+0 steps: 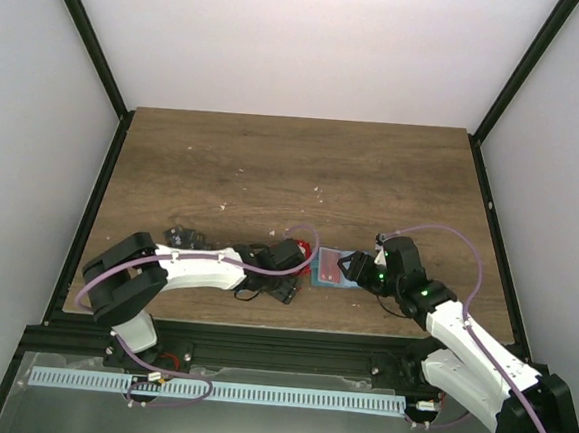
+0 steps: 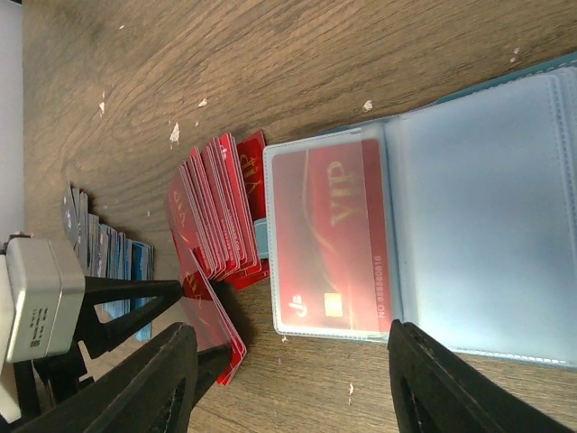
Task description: Put the credit cards into the card holder
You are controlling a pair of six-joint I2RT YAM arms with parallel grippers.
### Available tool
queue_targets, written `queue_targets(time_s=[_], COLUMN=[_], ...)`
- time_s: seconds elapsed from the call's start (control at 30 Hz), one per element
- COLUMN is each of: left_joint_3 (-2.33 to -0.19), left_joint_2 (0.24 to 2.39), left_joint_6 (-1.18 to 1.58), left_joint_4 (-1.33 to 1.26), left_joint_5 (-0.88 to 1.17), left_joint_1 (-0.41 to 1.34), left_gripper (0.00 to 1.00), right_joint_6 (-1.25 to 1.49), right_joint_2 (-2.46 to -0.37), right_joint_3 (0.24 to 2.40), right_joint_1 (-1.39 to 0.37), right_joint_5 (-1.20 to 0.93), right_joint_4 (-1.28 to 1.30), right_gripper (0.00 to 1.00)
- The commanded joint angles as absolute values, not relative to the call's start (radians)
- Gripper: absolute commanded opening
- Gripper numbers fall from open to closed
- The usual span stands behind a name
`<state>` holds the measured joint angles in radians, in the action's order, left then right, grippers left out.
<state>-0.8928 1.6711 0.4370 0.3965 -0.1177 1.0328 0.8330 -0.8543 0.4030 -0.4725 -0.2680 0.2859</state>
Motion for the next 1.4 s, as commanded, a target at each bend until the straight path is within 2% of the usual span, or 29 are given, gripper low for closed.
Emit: queue_targets(time_s=[0.0, 0.5, 0.63, 0.87, 1.07, 1.2, 1.37], left_joint_3=[-0.82, -0.822, -0.852, -0.875, -0.834, -0.809, -0.781], left_joint_2=[1.649, 1.638, 1.544, 1.491, 1.426, 1.404, 1.463], left_joint_6=[0.438, 0.498, 0.506, 0.494, 0.508, 0.534, 0.53], left_joint_4=[0.325, 0.294, 0.358, 0.461, 0.546, 0.53, 0.47], left_joint_5=[0.004, 0.043, -0.082, -0.179, -0.248, -0.236, -0.199], left_joint_1=[1.042, 1.305, 1.299, 1.117, 0.899, 0.751, 0.575], left_gripper=[0.76, 0.72, 0.74, 0.75, 0.75, 0.73, 0.74], right_joint_6=[0.848, 0.87, 0.873, 0.888, 0.936, 0.967, 0.955], right_joint_2=[-0.848, -0.805, -0.799, -0.817, -0.873, -0.978, -1.142], right_joint_3=[0.398, 0.391, 0.388, 0.37, 0.366, 0.387, 0.472], right_joint_1=[-0.463, -0.463, -0.463, -0.475, -0.573, -0.665, -0.737], right_joint_5=[-0.264, -0.294, -0.307, -0.374, -0.363, -0.342, -0.33], right_joint_4=[0.288, 0.298, 0.29, 0.208, 0.088, -0.009, -0.042], right_gripper=[0.6, 0.6, 0.6, 0.6, 0.59, 0.59, 0.58])
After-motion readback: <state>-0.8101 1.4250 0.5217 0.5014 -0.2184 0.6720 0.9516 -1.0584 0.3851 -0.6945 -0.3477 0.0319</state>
